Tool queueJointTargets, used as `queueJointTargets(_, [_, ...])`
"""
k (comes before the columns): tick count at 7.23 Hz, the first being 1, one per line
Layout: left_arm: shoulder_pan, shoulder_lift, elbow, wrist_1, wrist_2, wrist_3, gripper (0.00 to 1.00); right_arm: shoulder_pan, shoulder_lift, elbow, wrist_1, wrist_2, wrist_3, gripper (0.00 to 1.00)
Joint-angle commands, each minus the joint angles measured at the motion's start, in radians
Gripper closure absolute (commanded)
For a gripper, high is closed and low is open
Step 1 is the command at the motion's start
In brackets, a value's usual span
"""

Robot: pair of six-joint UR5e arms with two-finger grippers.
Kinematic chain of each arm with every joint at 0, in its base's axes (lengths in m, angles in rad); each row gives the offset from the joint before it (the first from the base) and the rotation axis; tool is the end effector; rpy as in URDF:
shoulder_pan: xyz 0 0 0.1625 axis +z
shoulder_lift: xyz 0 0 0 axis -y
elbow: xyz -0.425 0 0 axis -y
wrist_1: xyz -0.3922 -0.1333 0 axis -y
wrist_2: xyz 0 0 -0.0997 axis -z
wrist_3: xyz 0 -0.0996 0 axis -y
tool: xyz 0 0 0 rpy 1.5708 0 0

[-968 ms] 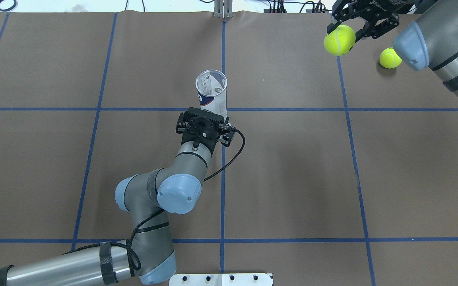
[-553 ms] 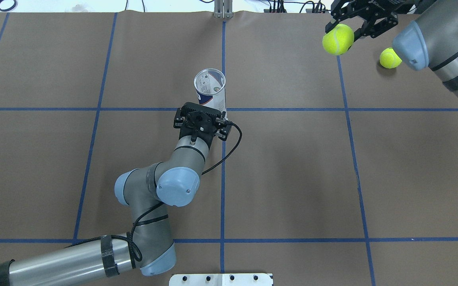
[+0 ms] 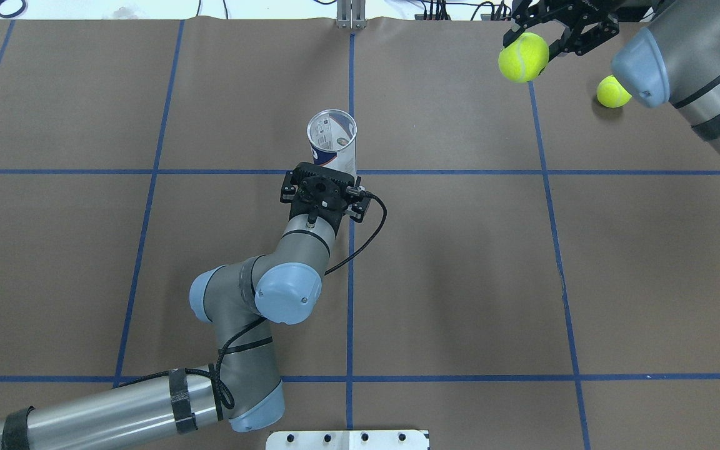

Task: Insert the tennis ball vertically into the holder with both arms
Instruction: 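Carry the yellow ball with the right gripper over the can's opening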

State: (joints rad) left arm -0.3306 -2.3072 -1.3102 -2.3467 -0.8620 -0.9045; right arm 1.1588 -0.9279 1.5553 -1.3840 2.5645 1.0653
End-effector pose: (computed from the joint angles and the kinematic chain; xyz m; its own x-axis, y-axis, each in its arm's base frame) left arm 0.6329 -0.4267 0.2268 0.7469 0.2397 -0.6202 0.4699 0.4697 0.7474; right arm -0.2267 -0.6433 0.2372 0.3644 0.1741 0.9148 -0.0908 0.9843 -0.1512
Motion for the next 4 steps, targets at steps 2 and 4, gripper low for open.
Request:
queueJointTargets(2, [-0.002,-0.012,0.026,-0.016,0.000,0.003,0.01,-0.008,0.029,0.000,-0.001,0.000,0.022,1.00])
queueJointTargets(4, [-0.007,-0.012,0.034,-0.016,0.000,0.003,0.01,-0.025,0.060,0.002,0.000,0.000,0.082,1.00])
